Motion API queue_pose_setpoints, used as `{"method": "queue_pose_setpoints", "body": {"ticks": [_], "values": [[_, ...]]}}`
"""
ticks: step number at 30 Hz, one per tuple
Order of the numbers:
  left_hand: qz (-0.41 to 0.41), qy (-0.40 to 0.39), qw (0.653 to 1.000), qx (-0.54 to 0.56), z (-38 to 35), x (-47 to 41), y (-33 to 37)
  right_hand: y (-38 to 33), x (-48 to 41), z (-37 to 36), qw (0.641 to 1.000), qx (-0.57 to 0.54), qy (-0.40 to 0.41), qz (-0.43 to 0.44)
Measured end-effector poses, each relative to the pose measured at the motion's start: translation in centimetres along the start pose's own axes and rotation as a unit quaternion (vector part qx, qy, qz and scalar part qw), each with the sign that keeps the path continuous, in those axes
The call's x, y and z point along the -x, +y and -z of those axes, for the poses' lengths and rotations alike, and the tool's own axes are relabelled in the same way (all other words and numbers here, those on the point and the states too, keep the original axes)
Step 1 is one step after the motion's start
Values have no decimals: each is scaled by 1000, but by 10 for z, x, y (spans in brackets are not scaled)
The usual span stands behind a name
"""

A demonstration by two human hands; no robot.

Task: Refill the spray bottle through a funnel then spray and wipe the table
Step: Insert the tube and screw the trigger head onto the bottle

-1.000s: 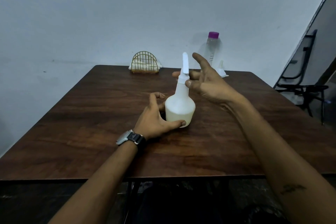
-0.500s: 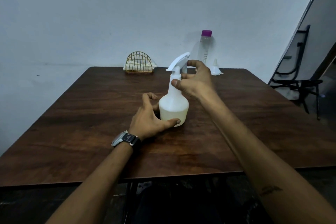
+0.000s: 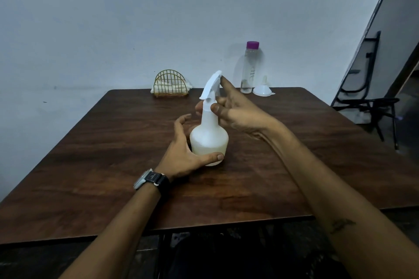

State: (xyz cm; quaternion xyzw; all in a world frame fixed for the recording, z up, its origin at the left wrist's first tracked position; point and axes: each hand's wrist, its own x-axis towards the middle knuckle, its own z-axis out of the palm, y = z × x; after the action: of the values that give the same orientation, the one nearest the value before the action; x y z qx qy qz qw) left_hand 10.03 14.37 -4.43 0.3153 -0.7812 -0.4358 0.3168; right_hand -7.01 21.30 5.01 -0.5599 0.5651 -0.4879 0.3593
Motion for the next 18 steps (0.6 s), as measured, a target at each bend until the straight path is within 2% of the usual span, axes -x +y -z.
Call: {"method": "queue_pose_setpoints", "body": {"ticks": [3,10,18], "values": [[2,24,1000,-20,-2,-1,0,-2,-2,-3,1000,-20,8,-6],[11,63,997,-47,-7,-1,4,5,-14,-22,986,29,157,-42],[0,179,980,-85,-34,9,17,6,-7,-50,943,55,324,-44]]}}
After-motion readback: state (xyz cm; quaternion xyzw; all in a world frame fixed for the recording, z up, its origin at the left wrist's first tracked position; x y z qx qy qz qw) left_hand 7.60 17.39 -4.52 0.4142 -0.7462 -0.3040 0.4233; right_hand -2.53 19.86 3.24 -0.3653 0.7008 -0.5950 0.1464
